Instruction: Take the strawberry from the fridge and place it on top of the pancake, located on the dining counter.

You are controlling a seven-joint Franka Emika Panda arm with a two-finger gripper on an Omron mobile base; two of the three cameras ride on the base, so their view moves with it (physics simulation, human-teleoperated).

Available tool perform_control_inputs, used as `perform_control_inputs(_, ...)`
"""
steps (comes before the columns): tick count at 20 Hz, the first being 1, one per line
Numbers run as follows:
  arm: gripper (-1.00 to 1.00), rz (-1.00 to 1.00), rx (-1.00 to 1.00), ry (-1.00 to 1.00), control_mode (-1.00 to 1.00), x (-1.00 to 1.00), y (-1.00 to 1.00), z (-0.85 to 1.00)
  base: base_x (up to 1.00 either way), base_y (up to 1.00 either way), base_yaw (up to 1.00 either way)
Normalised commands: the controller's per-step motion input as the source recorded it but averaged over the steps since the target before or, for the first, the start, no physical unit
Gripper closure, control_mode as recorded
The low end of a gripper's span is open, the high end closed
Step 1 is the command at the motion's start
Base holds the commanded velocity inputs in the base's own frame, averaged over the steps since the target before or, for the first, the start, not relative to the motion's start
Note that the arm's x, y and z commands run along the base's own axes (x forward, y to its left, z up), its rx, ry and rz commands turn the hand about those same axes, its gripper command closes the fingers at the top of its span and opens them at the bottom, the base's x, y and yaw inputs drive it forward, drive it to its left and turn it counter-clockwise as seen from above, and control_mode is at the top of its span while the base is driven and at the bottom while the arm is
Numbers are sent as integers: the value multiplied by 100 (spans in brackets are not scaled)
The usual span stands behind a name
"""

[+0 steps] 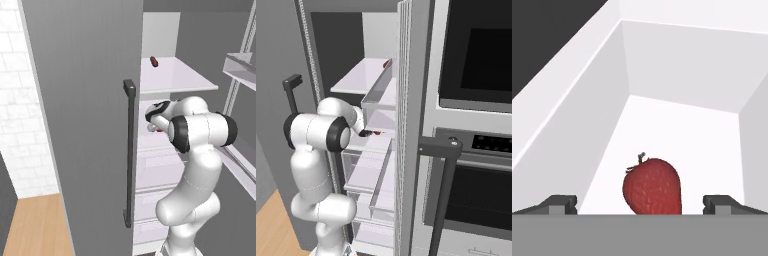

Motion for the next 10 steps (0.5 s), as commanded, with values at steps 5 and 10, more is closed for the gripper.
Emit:
perform_control_inputs(5, -100, 0, 0, 0, -100, 18, 0, -5, 0, 0, 0)
perform_control_inputs(10, -100, 0, 0, 0, -100, 14, 0, -9, 0, 0, 0)
